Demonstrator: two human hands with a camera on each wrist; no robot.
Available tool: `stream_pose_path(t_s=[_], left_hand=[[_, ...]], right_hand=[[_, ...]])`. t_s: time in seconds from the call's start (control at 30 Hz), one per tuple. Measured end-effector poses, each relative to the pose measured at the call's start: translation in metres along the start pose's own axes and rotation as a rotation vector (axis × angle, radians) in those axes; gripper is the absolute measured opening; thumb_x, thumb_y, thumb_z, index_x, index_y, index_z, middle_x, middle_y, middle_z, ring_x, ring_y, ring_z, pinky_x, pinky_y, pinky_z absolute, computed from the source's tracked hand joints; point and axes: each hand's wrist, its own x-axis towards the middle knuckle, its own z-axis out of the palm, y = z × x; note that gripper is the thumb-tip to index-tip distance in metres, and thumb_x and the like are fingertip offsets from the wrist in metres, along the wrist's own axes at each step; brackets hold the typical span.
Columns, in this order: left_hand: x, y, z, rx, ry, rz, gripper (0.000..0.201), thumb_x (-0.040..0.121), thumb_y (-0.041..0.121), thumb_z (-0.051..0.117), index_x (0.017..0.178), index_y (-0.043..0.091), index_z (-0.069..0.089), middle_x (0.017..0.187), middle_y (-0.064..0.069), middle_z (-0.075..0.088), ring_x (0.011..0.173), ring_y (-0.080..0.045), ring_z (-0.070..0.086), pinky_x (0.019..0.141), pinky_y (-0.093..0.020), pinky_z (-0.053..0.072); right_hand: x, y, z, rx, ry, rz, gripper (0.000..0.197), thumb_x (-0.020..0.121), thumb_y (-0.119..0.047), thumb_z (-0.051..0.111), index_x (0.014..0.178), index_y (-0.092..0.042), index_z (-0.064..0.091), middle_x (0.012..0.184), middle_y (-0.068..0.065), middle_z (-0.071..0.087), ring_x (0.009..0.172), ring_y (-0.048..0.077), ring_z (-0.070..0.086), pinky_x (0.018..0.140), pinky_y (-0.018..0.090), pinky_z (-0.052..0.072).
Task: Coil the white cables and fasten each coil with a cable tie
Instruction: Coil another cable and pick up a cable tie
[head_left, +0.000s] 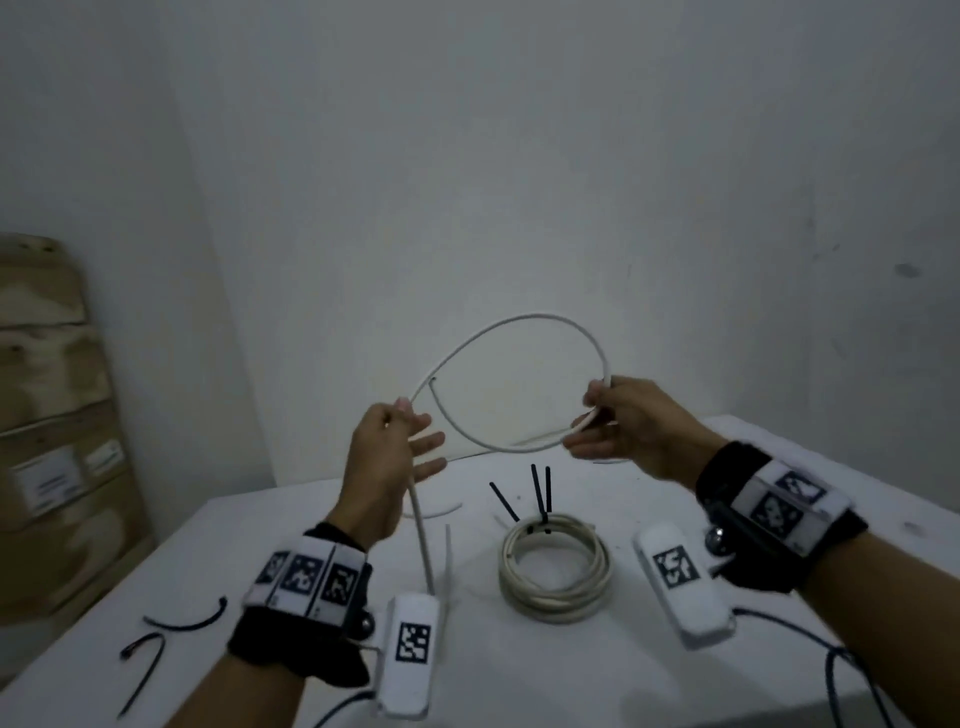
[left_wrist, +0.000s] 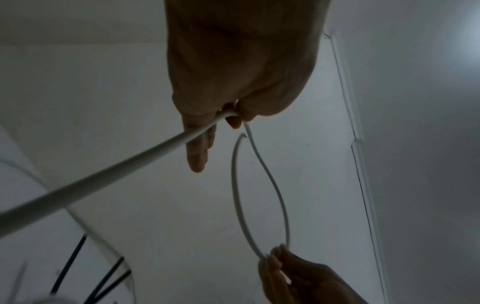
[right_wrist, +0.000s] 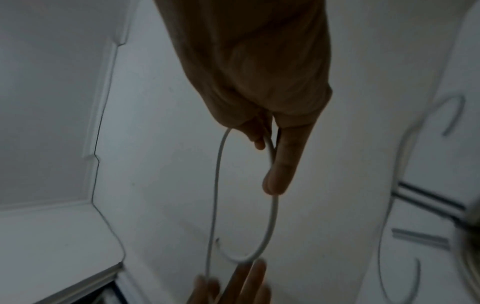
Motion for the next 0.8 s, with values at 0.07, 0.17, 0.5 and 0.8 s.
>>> stream_pose_path(t_s=[0.07, 0.17, 0.5, 0.8], left_hand=[[-0.014, -0.01, -0.001, -0.131, 0.023, -0.01, 0.024, 0.103, 0.028, 0.037, 0.09, 0.01, 0.046, 0.102, -0.015, 0.064, 0.083, -0.029, 0.068, 0.073, -0.043, 0.057], [-0.033, -0.018, -0.004, -0.2, 0.126, 0.028, 0.025, 0.104, 0.028, 0.035, 0.091, 0.008, 0.044, 0.083, -0.01, 0.063, 0.05, -0.019, 0.061, 0.055, -0.034, 0.053], [-0.043, -0.022, -0.046, -0.023, 0.097, 0.023, 0.032, 0.102, 0.032, 0.04, 0.077, 0.013, 0.04, 0.058, -0.003, 0.047, 0.04, -0.011, 0.025, 0.039, -0.017, 0.019], [-0.04, -0.026, -0.046, 0.05, -0.02, 0.085, 0.027, 0.1, 0.031, 0.043, 0.084, 0.009, 0.045, 0.055, -0.002, 0.046, 0.039, -0.011, 0.029, 0.039, -0.019, 0.023]], right_hand=[[-0.019, 0.019, 0.027, 0.142, -0.024, 0.06, 0.015, 0.099, -0.01, 0.041, 0.086, -0.004, 0.045, 0.076, 0.023, 0.054, 0.045, 0.027, 0.066, 0.044, 0.032, 0.056], [-0.048, 0.052, 0.065, 0.228, -0.101, 0.195, 0.017, 0.099, -0.013, 0.04, 0.088, -0.002, 0.047, 0.08, 0.024, 0.057, 0.053, 0.03, 0.069, 0.048, 0.032, 0.057], [-0.047, 0.057, 0.074, -0.745, 0.353, -1.078, 0.038, 0.086, -0.031, 0.059, 0.119, -0.013, 0.053, 0.109, 0.006, 0.056, 0.097, 0.02, 0.054, 0.082, 0.03, 0.045], [-0.02, 0.045, 0.107, -1.51, 0.048, -1.42, 0.043, 0.071, -0.047, 0.074, 0.095, -0.012, 0.065, 0.085, 0.005, 0.06, 0.072, 0.02, 0.054, 0.06, 0.031, 0.042]])
